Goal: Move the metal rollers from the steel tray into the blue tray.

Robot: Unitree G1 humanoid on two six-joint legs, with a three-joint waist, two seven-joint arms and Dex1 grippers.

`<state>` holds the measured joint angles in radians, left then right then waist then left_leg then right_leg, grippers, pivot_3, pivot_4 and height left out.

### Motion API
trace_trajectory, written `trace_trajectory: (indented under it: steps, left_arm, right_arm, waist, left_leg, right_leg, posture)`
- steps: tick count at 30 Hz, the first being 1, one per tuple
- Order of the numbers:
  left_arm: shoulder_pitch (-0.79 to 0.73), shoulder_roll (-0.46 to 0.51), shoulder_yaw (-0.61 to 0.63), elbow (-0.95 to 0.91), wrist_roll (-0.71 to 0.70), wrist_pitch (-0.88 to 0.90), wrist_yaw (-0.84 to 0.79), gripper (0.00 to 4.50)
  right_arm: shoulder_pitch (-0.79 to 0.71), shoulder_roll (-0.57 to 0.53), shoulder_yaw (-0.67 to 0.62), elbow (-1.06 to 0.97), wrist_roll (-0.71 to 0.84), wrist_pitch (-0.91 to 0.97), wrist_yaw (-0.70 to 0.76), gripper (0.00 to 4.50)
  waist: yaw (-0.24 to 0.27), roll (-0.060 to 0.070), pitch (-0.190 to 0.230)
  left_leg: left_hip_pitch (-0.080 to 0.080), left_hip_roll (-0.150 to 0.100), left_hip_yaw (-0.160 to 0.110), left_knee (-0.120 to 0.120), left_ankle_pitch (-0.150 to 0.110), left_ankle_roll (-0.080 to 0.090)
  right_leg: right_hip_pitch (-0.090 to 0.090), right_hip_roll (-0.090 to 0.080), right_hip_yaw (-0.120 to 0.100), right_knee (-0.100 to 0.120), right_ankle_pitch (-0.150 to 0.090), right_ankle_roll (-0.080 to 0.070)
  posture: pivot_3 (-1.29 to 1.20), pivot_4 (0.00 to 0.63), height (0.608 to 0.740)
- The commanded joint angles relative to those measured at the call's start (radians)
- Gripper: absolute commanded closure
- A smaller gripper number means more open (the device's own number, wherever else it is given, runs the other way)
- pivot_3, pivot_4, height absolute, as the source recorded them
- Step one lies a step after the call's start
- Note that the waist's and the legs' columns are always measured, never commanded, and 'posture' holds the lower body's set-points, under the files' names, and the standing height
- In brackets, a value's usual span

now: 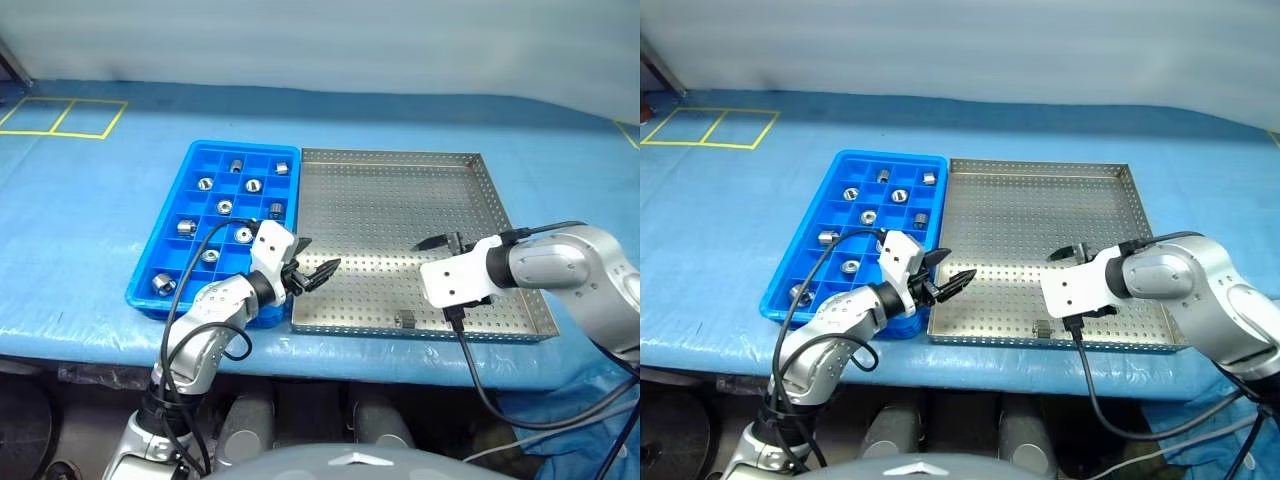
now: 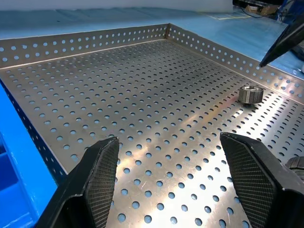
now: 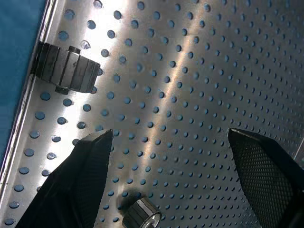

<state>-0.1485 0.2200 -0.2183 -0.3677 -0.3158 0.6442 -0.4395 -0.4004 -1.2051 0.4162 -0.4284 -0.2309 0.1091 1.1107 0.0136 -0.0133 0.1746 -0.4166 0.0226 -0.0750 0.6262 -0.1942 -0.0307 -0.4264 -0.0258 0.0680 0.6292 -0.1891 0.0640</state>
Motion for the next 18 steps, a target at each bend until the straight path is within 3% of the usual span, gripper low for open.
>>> trace_trajectory:
  steps: [1, 8, 18]
  left_arm:
    - [0.005, -0.007, -0.001, -0.029, 0.004, -0.02, 0.01, 0.8]
    - [0.021, 0.001, 0.008, -0.045, 0.005, -0.015, 0.028, 0.8]
    - [0.049, -0.001, 0.009, -0.065, 0.002, -0.015, 0.051, 0.8]
  right_arm:
    - [-0.074, 0.046, 0.062, 0.046, -0.11, -0.174, 0.07, 0.43]
    - [-0.122, 0.094, 0.115, 0.053, -0.177, -0.397, 0.187, 0.43]
    - [-0.076, 0.1, 0.107, 0.074, -0.151, -0.491, 0.284, 0.43]
  waist:
    - [0.0, 0.0, 0.0]
    - [0.013, 0.0, 0.0]
    - [0.031, 0.0, 0.0]
  left_leg:
    - [0.0, 0.0, 0.0, 0.0, 0.0, 0.0]
    - [0.001, 0.0, 0.0, 0.001, 0.0, 0.0]
    - [0.003, 0.0, 0.0, 0.001, 0.0, 0.0]
  right_leg:
    - [0.0, 0.0, 0.0, 0.0, 0.0, 0.0]
    - [0.001, 0.0, 0.0, 0.001, 0.0, 0.0]
    - [0.003, 0.0, 0.0, 0.001, 0.0, 0.0]
  posture:
    - [0.14, 0.15, 0.74]
    - [0.17, 0.15, 0.74]
    - [0.19, 0.15, 0.74]
